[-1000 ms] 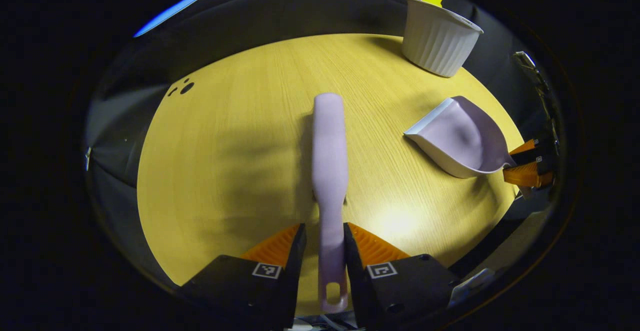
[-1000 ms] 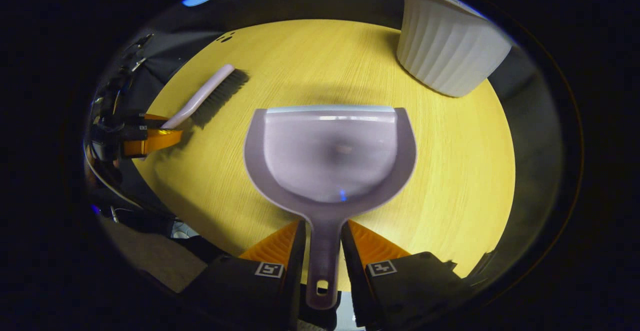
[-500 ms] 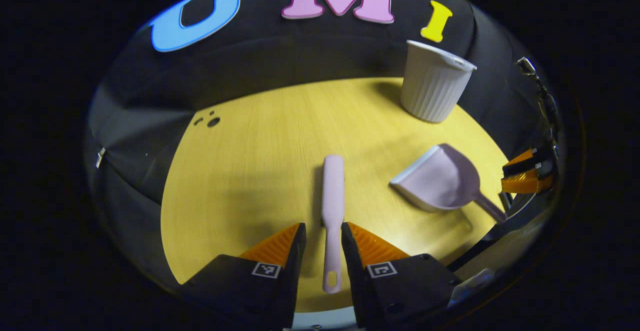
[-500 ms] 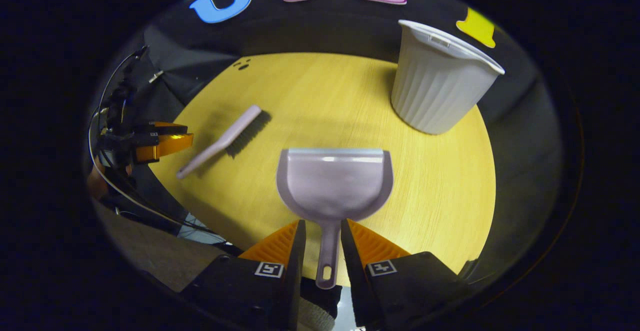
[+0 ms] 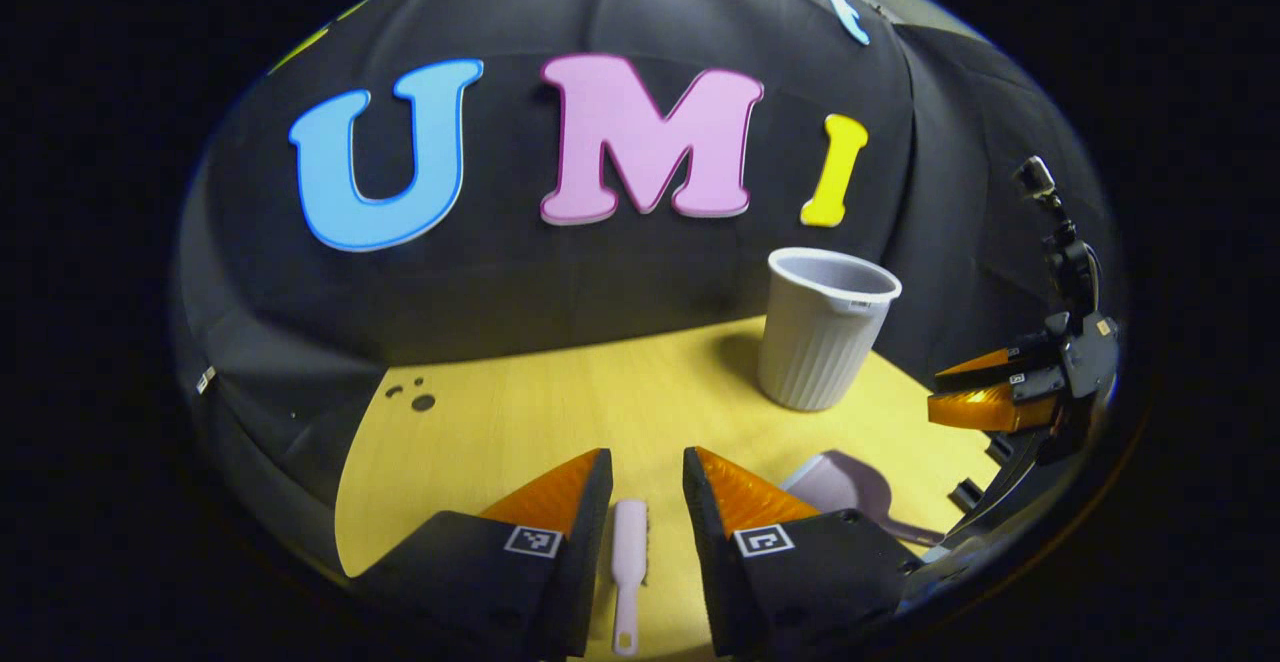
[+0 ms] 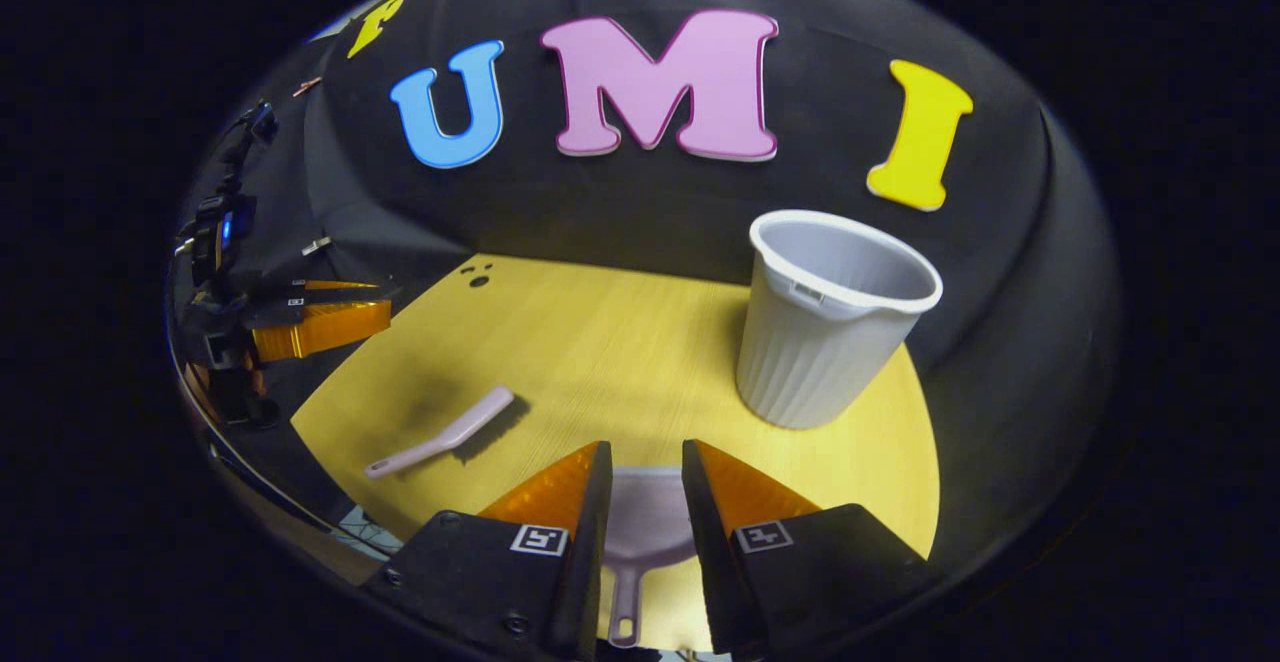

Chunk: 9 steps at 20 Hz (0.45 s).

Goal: Pick up the small broom and dustpan from the desktop, sweep the trash into the dustpan with the broom, and then empty the trash into the garbage bin.

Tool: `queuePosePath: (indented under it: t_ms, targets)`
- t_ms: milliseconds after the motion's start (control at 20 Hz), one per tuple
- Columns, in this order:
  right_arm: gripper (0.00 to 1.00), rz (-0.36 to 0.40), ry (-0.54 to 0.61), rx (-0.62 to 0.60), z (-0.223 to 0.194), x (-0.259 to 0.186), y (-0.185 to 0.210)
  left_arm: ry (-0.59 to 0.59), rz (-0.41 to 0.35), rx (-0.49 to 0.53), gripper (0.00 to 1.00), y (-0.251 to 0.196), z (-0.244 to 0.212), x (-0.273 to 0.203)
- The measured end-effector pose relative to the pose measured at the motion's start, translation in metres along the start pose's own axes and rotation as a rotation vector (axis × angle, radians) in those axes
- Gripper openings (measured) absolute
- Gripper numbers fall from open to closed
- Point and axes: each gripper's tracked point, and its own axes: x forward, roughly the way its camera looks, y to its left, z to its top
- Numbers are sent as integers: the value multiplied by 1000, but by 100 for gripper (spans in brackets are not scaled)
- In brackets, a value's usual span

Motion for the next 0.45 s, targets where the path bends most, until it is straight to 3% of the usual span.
queuePosePath:
  t_ms: [200, 450]
  targets:
    - [45, -9, -141, 17, 43, -13, 3, -92, -33, 20, 47, -16, 25, -6]
    - [45, -20, -167, -14, 45, -13, 2, -96, -14, 21, 48, -30, 20, -5]
